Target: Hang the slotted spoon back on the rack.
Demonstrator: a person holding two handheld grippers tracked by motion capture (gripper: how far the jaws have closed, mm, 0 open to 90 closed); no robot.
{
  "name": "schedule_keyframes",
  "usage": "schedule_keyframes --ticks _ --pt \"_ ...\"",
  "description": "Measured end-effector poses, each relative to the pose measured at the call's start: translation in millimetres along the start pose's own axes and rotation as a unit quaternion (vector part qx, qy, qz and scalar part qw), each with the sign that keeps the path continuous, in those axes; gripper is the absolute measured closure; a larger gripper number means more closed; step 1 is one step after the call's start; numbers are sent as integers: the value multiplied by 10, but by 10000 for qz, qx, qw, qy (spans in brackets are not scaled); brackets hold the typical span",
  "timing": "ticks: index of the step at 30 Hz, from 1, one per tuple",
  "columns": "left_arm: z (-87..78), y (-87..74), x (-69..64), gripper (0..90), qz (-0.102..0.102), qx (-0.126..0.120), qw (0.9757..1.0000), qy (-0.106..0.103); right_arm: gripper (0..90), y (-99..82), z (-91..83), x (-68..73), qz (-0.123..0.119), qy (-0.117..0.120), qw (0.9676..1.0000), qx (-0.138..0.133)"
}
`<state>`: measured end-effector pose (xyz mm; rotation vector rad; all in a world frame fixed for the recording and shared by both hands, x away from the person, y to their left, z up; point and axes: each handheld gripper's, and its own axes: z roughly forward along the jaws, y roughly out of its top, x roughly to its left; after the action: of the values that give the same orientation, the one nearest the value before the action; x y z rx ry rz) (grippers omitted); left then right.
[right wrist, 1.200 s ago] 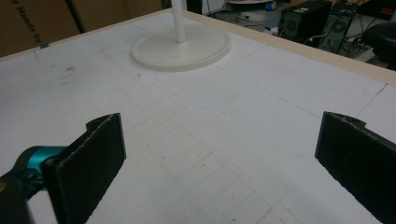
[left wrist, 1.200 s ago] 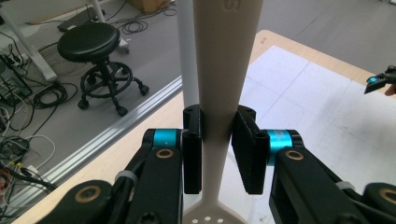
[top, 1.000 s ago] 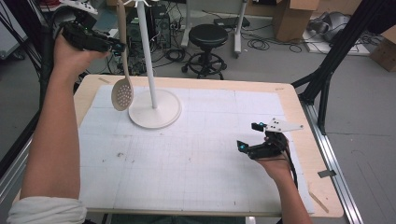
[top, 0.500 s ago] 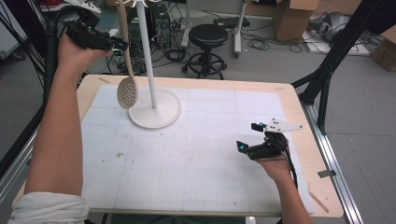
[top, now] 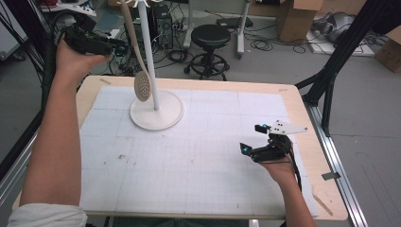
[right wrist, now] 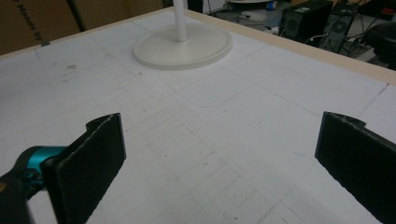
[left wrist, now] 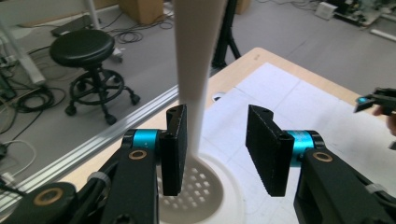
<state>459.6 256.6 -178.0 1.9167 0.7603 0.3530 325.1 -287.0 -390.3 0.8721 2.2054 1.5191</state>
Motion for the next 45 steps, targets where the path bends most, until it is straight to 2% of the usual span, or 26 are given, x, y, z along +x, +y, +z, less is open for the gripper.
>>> schedule_keyframes --ticks 3,5,8,12,16,21,27,32,38,43,45 --pt "-69 -46 -26 582 73 -9 10000 -51 5 0 1 6 7 -1 10000 37" --pt "-124 -84 -54 561 66 -132 9999 -87 5 -1 8 3 -17 3 10000 21" --pt "-202 -153 -106 535 117 -183 9998 -47 5 -3 12 1 -13 20 10000 41" --pt "-313 -240 -162 508 211 -281 9993 -103 5 -7 7 8 31 9 10000 74" --pt "-416 -305 -215 415 256 -387 9989 26 5 -6 11 8 -47 -16 10000 64" --pt "-491 -379 -270 356 271 -460 9986 25 5 -5 13 19 -36 -6 10000 89" --pt "-463 -554 -330 326 317 -543 9979 -127 5 -7 17 23 -22 -3 9999 98" --pt "-421 -694 -363 295 242 -509 9981 -238 5 -12 15 20 -34 -11 9999 95" --pt "-292 -915 -410 255 305 -307 9987 -276 5 -6 14 21 32 41 10000 64" --pt "-221 -1040 -490 225 314 -347 9982 -367 5 -7 12 20 9 48 10000 65" --pt "-182 -1086 -534 220 384 -351 9978 -400 5 -7 6 18 35 49 10000 58"
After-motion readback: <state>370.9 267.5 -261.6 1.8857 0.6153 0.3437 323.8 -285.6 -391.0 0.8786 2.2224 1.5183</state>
